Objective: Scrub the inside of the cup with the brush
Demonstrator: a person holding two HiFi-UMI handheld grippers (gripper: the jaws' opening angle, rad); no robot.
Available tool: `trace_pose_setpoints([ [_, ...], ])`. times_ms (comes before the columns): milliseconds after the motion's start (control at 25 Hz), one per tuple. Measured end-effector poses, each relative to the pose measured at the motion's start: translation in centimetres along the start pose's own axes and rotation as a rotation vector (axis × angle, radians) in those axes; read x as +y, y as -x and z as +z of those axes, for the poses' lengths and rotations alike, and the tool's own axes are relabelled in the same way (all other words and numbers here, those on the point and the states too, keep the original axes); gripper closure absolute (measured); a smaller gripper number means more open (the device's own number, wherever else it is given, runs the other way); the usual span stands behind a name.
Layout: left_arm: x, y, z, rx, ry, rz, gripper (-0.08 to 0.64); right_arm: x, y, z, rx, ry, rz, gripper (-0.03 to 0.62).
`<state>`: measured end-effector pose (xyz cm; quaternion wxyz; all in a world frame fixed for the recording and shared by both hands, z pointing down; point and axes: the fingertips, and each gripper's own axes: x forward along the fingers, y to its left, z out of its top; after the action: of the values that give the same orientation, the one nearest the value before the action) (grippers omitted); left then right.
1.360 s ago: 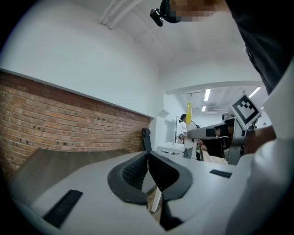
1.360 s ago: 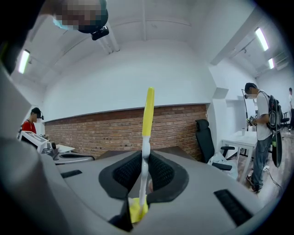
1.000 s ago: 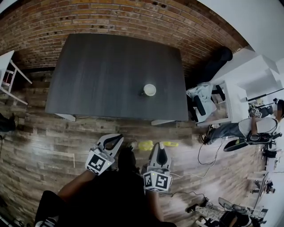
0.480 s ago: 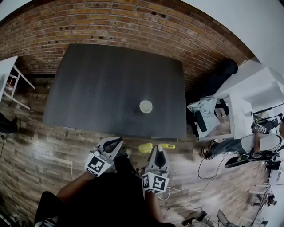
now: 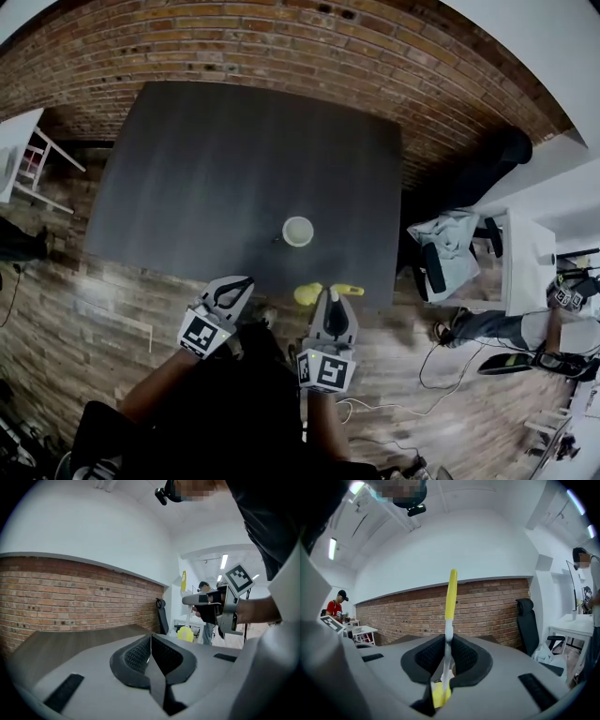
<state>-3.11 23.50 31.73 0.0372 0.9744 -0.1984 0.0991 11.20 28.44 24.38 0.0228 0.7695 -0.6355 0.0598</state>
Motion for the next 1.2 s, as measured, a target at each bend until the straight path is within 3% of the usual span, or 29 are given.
trace_pose_setpoints([
  [240, 0.9, -3.3, -1.9, 0.057, -0.013, 0.052, 0.523, -1.9, -3.5, -0.7, -0.018, 0.002, 0.060, 0.532],
  [560, 2.5, -7.1, -5.1, 0.095, -0.014, 0.049, 0.523, -2.3, -6.9, -2.0, 0.001, -0.020, 0.055, 0.532],
  [1040, 7.4, -12.6, -13.1, 0.211, -0.007, -0.055, 0.520, -1.9, -14.9, -4.5, 0.007, -0.004, -0.035, 0.532],
  [1200, 7.6, -14.5, -16.3, 0.278, 0.007, -0.131, 0.508, -2.0, -16.9, -5.1, 0.016, -0.018, -0.061, 0.532],
])
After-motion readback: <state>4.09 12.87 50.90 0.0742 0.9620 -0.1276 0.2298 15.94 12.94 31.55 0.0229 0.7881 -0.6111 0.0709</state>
